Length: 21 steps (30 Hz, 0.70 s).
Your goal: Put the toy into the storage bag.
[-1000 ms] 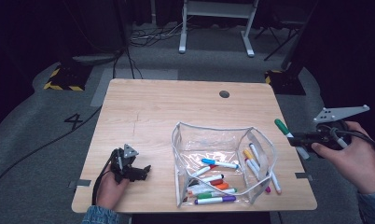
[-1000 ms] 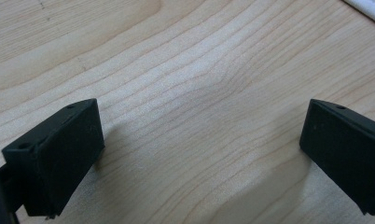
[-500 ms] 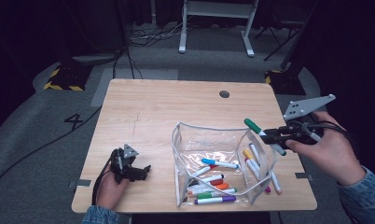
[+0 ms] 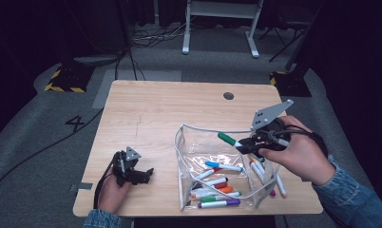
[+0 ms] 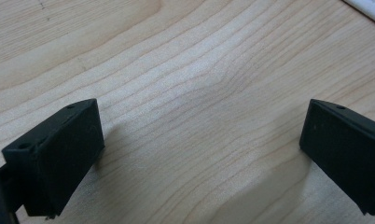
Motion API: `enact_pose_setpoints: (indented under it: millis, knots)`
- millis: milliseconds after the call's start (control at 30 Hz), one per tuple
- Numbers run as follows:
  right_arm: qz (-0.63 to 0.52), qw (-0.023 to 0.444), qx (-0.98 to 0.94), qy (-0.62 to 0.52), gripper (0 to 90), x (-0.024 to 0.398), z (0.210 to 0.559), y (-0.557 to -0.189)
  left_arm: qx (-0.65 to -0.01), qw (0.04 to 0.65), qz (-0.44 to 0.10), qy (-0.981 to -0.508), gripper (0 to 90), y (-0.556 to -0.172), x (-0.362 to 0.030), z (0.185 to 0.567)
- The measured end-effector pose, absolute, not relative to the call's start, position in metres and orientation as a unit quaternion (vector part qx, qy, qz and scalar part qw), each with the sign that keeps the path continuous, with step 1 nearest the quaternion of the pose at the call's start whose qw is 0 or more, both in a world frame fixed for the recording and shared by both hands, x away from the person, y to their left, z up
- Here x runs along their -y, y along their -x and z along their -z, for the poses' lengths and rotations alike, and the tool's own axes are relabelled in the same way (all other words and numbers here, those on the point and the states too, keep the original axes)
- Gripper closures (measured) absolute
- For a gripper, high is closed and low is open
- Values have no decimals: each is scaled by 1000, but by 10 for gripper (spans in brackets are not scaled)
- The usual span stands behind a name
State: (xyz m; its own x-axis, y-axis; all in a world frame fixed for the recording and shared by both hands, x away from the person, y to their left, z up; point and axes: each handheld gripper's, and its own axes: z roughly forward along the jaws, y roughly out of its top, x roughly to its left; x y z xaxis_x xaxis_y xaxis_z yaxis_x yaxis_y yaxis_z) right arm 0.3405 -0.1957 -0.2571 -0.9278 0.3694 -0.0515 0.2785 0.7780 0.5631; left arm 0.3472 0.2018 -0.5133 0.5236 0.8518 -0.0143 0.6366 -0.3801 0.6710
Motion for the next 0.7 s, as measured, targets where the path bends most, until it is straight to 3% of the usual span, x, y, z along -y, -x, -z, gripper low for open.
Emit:
enact_pose_setpoints:
  millis: [700]
  knots:
    - [-209, 11, -973, -102, 772, 139, 318, -341, -458, 317, -170, -813, 0, -347, -202, 513]
